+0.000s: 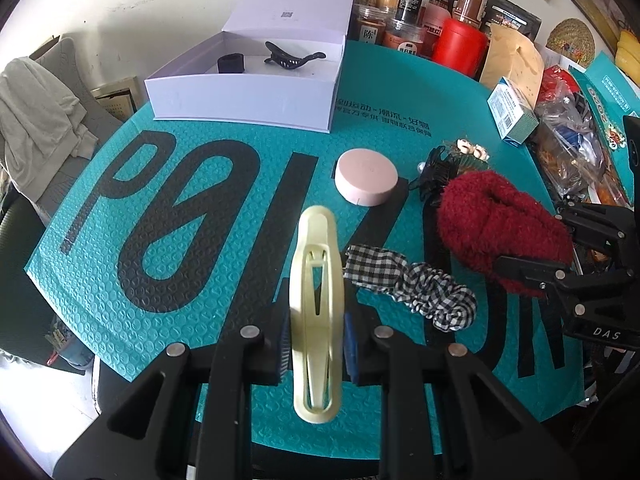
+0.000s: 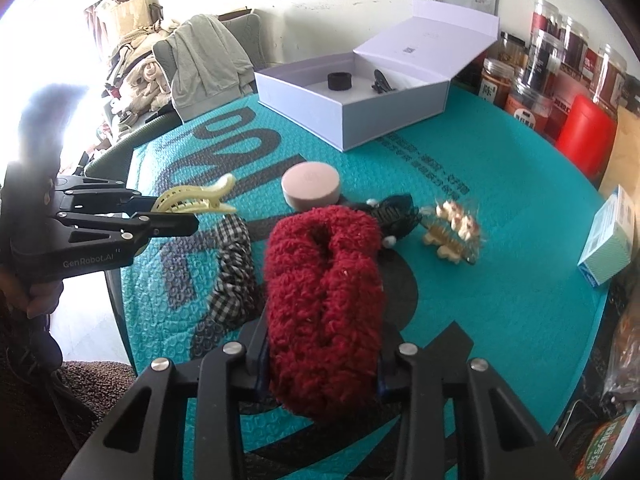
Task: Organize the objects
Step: 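Grasp the cream hair clip with the left gripper while the right grasps the red scrunchie, then carry the cream clip and red scrunchie with both grippers into the white box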
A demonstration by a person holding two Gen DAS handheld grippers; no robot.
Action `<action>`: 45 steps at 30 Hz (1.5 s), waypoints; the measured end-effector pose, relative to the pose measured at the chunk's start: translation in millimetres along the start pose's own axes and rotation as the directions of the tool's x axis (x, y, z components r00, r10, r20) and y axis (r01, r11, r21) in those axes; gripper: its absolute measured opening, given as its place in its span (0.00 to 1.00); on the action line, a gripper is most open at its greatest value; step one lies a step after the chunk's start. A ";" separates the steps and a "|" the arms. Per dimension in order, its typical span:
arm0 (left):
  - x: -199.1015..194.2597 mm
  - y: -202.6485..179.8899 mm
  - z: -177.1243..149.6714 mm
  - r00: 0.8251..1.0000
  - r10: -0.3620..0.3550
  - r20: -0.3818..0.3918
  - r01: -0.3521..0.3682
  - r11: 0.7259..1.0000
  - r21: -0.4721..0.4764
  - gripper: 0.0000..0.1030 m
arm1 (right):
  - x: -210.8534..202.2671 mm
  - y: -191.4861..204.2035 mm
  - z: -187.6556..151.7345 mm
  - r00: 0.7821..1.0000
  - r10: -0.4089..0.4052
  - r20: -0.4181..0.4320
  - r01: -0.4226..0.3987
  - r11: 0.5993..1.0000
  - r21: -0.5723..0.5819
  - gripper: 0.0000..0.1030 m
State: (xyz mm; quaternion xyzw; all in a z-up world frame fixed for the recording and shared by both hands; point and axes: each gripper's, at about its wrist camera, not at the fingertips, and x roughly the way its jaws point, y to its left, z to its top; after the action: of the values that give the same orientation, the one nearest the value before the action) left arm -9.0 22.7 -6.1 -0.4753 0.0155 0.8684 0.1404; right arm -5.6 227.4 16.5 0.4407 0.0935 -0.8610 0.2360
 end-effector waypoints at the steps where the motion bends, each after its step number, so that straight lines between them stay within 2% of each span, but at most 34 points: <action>1: -2.3 -0.2 1.3 1.000 0.001 0.003 -0.001 1.000 -0.002 0.19 | -1.7 0.3 1.5 1.000 0.001 0.003 -0.001 1.000 -0.002 0.36; 9: -16.7 1.6 7.8 0.999 0.008 0.034 -0.008 1.000 -0.013 0.19 | -11.5 5.0 11.7 1.000 -0.001 0.029 0.002 0.999 -0.038 0.36; 22: -46.5 2.2 32.8 0.992 0.062 0.109 -0.061 0.998 -0.011 0.19 | -21.2 11.2 28.3 0.998 0.004 0.057 0.001 0.997 -0.081 0.36; 37: -60.8 18.1 68.3 0.984 0.117 0.138 -0.115 0.993 -0.024 0.19 | -20.8 9.3 74.7 0.994 0.018 0.105 -0.004 0.991 -0.130 0.36; 45: -54.4 36.5 95.2 0.983 0.123 0.137 -0.119 0.992 -0.035 0.19 | -8.7 5.9 102.9 0.993 0.032 0.113 -0.015 0.990 -0.142 0.36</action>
State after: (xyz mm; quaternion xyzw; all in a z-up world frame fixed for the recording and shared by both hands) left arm -68.9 -9.6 87.3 -0.4135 0.0231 0.9065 0.0820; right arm -71.9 187.1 84.8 0.3735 0.1352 -0.8734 0.2818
